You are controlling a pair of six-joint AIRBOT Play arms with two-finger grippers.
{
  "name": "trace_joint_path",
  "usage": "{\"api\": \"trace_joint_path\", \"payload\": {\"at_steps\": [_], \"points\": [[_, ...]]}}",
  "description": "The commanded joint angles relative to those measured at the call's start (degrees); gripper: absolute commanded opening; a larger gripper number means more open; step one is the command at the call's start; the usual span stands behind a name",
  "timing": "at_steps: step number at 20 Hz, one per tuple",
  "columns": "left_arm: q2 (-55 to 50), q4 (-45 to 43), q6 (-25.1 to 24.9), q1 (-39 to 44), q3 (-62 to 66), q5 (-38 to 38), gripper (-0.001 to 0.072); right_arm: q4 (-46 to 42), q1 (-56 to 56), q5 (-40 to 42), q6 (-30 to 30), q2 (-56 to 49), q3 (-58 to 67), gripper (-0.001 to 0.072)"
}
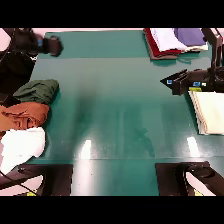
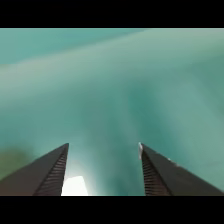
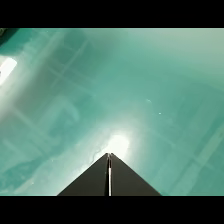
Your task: Fold the shirts.
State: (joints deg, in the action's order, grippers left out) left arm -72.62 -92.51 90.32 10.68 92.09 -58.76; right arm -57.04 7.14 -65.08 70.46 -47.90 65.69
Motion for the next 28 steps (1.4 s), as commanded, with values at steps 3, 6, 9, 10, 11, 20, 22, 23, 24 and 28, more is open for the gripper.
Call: {"api": "trace_joint_path", "payload": {"at_steps": [3,6,9,10,11,20,22,23,24,28], "points": [[-4.4,-7.1,2.9,-13.4,-15.4,0.4,0.053,0.0,0.0,0.7,0.0,0.0,0.0,0.0019],[-7.8,-7.1,4.4,-18.0,-21.9,4.2,0.053,0.0,0.0,0.7,0.0,0.0,0.0,0.0019],[-11.0,-5.8,5.2,-19.9,-22.5,4.2,0.0529,0.0,0.0,1.8,0.0,0.0,0.0,0.0019],[-11.1,-5.6,5.3,-19.9,-22.5,4.3,0.0529,0.0,0.0,2.5,0.0,0.0,0.0,0.0019],[-11.0,-5.1,5.2,-19.9,-22.3,4.6,0.0524,0.0,0.0,3.2,0.1,0.0,0.0,0.0019],[6.3,-3.5,3.7,-15.5,-3.4,3.5,0.0026,0.3,0.0,9.2,0.2,0.0,9.1,0.0018],[12.2,-2.1,3.5,-10.4,2.7,3.4,0.0026,-0.1,0.0,10.7,0.2,-0.1,13.6,0.0019],[14.3,-1.1,2.2,-7.4,5.2,3.4,0.0025,-0.1,0.0,11.0,0.2,-0.6,16.2,0.0019],[16.0,0.1,0.8,-3.8,7.5,3.4,0.0025,-0.1,0.0,10.8,0.2,-1.4,18.8,0.0019],[16.8,3.2,-1.5,11.0,10.7,1.0,0.0025,-0.1,0.0,7.3,0.2,-5.6,28.3,0.0019]]}}
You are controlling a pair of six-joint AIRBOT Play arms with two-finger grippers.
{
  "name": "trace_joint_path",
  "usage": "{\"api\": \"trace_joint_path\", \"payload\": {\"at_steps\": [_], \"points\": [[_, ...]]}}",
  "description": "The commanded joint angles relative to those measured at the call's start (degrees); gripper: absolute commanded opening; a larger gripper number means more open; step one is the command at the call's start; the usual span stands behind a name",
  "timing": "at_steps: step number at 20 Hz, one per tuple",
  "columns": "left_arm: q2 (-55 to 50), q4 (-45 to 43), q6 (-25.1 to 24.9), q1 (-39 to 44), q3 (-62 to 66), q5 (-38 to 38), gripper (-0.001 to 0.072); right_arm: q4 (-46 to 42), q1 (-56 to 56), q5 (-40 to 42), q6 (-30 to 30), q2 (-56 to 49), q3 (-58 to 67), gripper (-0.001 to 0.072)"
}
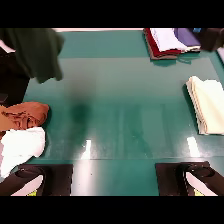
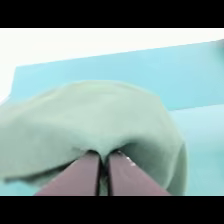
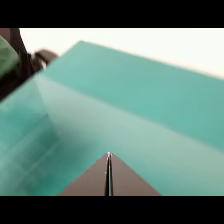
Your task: Fold the shirts.
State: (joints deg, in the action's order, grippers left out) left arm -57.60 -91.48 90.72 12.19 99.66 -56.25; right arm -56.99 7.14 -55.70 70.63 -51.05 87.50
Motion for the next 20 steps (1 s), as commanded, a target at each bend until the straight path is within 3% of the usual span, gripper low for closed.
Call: {"api": "trace_joint_path", "payload": {"at_steps": [1,6,9,10,11,14,17,20], "points": [[0.8,2.2,-1.8,13.1,2.8,-2.3,0.0025,-0.2,0.0,-3.4,0.0,-3.7,8.8,0.0019],[-11.9,2.9,-5.2,31.2,2.3,-8.0,0.0026,-0.1,-1.9,-9.3,0.0,-9.1,19.6,0.0018],[-20.2,3.9,-6.8,33.8,2.3,-8.6,0.005,-0.1,-5.0,-14.3,1.5,-10.8,23.8,0.0019],[-22.1,4.1,-5.3,33.5,2.3,-7.7,0.0356,0.0,-6.0,-15.8,1.6,-10.7,24.4,0.0018],[-23.5,4.3,-3.0,33.1,2.3,-6.8,0.0616,0.0,-7.3,-16.9,1.6,-10.3,24.4,0.0019],[-25.0,4.2,-2.1,30.3,2.3,-5.6,0.0621,0.0,-10.1,-16.7,1.6,-8.0,22.1,0.0019],[-26.1,4.8,2.2,22.9,1.6,-5.7,0.0621,0.0,-12.5,-14.8,1.6,-4.2,16.2,0.0019],[-27.5,11.4,3.8,15.6,-4.5,-5.7,0.0621,0.0,-13.7,-12.1,1.6,-0.7,9.0,0.0019]]}}
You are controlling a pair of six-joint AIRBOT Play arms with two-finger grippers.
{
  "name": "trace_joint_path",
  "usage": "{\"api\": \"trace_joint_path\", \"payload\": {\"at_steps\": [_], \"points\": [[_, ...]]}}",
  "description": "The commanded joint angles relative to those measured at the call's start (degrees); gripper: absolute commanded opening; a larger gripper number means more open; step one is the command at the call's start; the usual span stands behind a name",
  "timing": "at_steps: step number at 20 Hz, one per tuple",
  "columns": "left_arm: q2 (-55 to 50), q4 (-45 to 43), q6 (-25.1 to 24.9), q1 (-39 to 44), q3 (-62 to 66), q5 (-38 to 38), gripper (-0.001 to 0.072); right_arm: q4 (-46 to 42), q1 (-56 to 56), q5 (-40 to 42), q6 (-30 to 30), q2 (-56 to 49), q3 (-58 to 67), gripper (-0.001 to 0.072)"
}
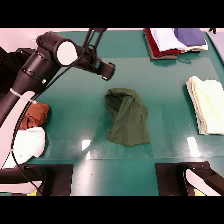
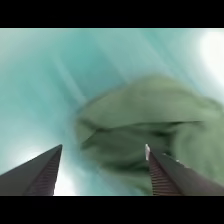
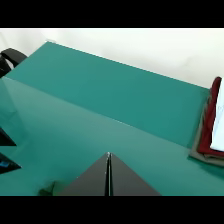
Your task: Fold the shirts.
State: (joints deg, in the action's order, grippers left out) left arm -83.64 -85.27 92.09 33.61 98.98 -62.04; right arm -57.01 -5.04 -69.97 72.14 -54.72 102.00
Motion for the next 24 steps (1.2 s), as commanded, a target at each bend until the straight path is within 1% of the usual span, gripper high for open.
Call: {"api": "trace_joint_path", "payload": {"at_steps": [1,3,6,8,10,12,16,17,18,19,20,22,24], "points": [[-1.9,8.7,2.4,-7.6,-7.1,0.2,0.0621,0.0,-1.5,3.2,0.1,3.9,-7.7,0.0019],[-3.0,15.2,1.7,-9.1,-14.3,1.6,0.0621,0.3,-1.5,5.7,0.1,5.5,-12.2,0.0019],[-4.3,23.3,0.2,-8.9,-24.7,6.6,0.0621,0.5,-1.5,7.3,1.0,6.0,-16.2,0.0019],[-5.6,30.6,-2.8,-8.9,-29.5,10.3,0.0621,0.7,-1.5,7.8,1.2,5.9,-17.7,0.0019],[-7.7,36.2,-5.7,-8.9,-30.6,11.1,0.0621,2.1,-1.5,9.0,1.2,5.9,-19.0,0.0019],[-9.6,38.6,-7.1,-7.7,-30.6,12.2,0.0621,2.0,-0.6,9.6,1.2,5.7,-19.2,0.0019],[-10.8,39.3,-7.1,-4.3,-30.6,17.3,0.0619,1.9,1.6,11.4,1.2,5.8,-19.2,0.0019],[-10.8,39.8,-7.0,-4.3,-30.5,17.6,0.0505,2.0,1.7,11.3,1.2,5.8,-19.2,0.0018],[-10.8,39.8,-7.1,-4.8,-30.0,17.6,0.0302,1.9,1.7,10.6,1.2,5.8,-19.2,0.0018],[-10.7,39.8,-7.1,-5.4,-29.4,17.4,0.0142,1.8,1.7,9.0,1.2,5.7,-19.3,0.0019],[-10.6,39.6,-7.1,-6.3,-28.3,16.4,0.0024,1.4,1.6,6.3,1.2,5.5,-19.3,0.0019],[-10.3,38.2,-7.3,-8.8,-24.7,12.7,0.0026,1.0,0.7,-1.6,1.2,4.1,-19.3,0.0019],[-8.9,36.0,-8.6,-11.2,-21.4,10.6,0.0026,-0.7,-0.8,-10.4,1.3,1.9,-20.9,0.0019]]}}
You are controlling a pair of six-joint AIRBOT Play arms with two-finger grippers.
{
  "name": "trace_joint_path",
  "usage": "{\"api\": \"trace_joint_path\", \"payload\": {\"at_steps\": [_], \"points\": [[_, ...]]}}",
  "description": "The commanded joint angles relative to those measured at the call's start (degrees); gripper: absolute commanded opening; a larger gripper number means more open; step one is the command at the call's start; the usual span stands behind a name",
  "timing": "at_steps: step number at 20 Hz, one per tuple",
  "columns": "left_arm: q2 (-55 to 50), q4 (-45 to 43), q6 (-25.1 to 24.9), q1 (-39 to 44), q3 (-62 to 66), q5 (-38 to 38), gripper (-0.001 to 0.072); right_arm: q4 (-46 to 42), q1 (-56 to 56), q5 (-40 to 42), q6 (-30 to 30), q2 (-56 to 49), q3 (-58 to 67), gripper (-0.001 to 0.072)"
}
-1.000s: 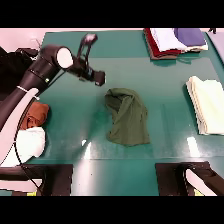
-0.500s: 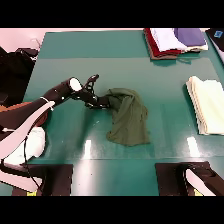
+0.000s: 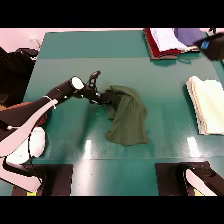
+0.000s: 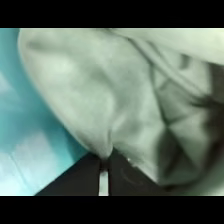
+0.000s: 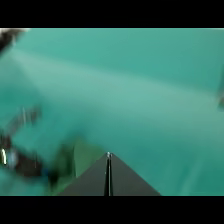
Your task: Fold the shirts.
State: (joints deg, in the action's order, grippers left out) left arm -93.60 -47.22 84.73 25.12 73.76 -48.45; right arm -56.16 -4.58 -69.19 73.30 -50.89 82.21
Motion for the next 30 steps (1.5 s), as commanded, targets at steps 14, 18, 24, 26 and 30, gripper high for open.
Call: {"api": "trace_joint_path", "payload": {"at_steps": [14,18,24,26,30], "points": [[5.9,-12.0,-1.2,-5.6,7.0,-5.7,0.0026,8.8,10.6,9.6,-0.1,-12.3,-51.0,0.0463],[5.9,-12.2,-1.2,-5.6,7.0,-7.0,0.0026,8.6,18.1,14.0,-0.1,-19.2,-46.4,0.0449],[6.3,-16.9,-1.2,-5.7,9.3,-12.4,0.0026,6.1,19.2,16.0,-0.3,-19.5,-37.0,0.0018],[8.9,-22.9,-1.0,-5.7,12.9,-15.1,0.0026,1.2,16.0,13.1,-0.2,-15.1,-32.3,0.0018],[18.6,-34.7,-0.7,-5.6,20.7,-17.4,0.0026,-5.4,5.6,5.5,-0.2,-4.2,-20.1,0.0017]]}}
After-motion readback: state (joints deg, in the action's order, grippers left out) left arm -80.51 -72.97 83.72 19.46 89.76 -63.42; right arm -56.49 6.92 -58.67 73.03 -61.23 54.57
